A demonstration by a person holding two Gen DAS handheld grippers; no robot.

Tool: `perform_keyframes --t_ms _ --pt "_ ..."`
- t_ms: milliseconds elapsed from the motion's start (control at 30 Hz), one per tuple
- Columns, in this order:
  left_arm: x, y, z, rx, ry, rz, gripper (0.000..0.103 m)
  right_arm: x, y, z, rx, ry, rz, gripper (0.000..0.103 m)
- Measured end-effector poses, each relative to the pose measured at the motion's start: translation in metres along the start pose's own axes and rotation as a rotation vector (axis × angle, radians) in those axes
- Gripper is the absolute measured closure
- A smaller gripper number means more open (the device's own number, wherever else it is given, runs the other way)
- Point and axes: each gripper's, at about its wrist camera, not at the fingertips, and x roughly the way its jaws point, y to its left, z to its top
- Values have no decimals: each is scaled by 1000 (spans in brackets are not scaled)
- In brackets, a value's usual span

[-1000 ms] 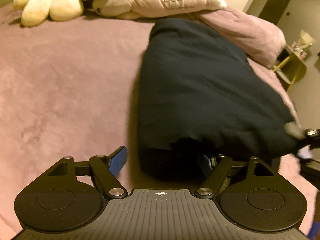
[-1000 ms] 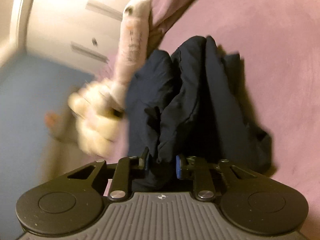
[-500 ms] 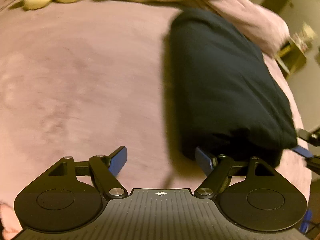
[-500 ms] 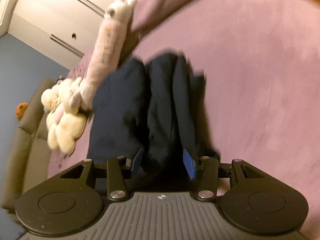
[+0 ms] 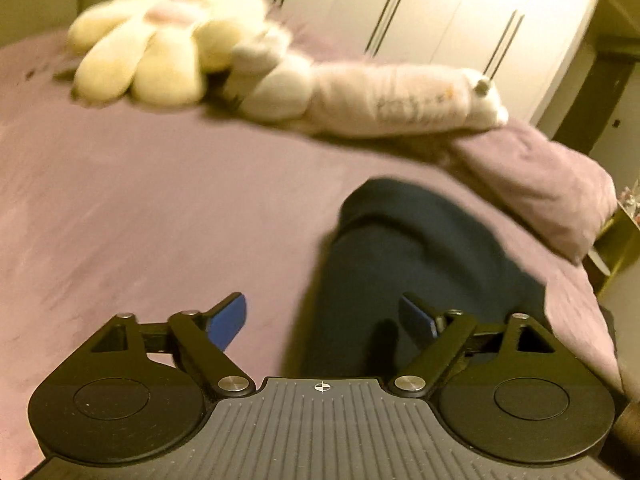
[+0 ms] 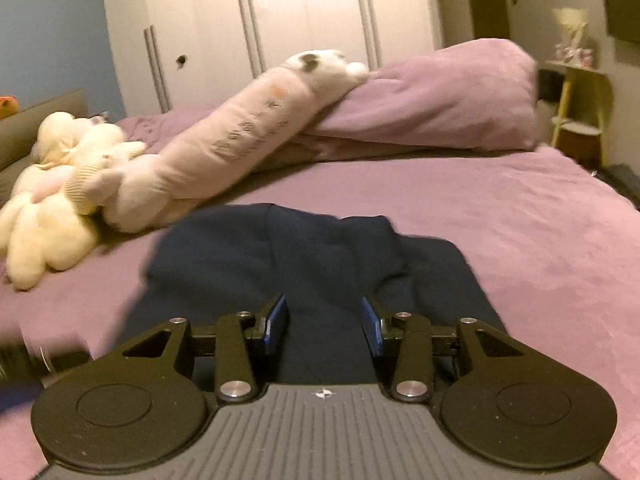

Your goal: Fold large clothes

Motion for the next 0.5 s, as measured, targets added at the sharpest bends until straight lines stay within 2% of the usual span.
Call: perform_keyframes --t_ms 67,100,167,300,400,500 --pt "11 -14 -6 8 -22 -30 11 5 -16 -21 -45 -54 -81 63" --pt "16 -18 -12 6 -35 -51 7 6 -24 -28 -24 -69 -88 63" --pt "25 -21 -23 6 -55 -41 5 9 -37 -34 39 -92 -83 62" --pt "32 -15 -41 -34 -124 -50 5 30 -33 -39 -10 -96 -110 60" --pt "39 -15 -30 -48 -81 -38 5 30 -32 -31 -30 -52 -107 58" --pt "19 -16 -18 49 -38 -22 6 13 -37 -16 27 1 -73 56"
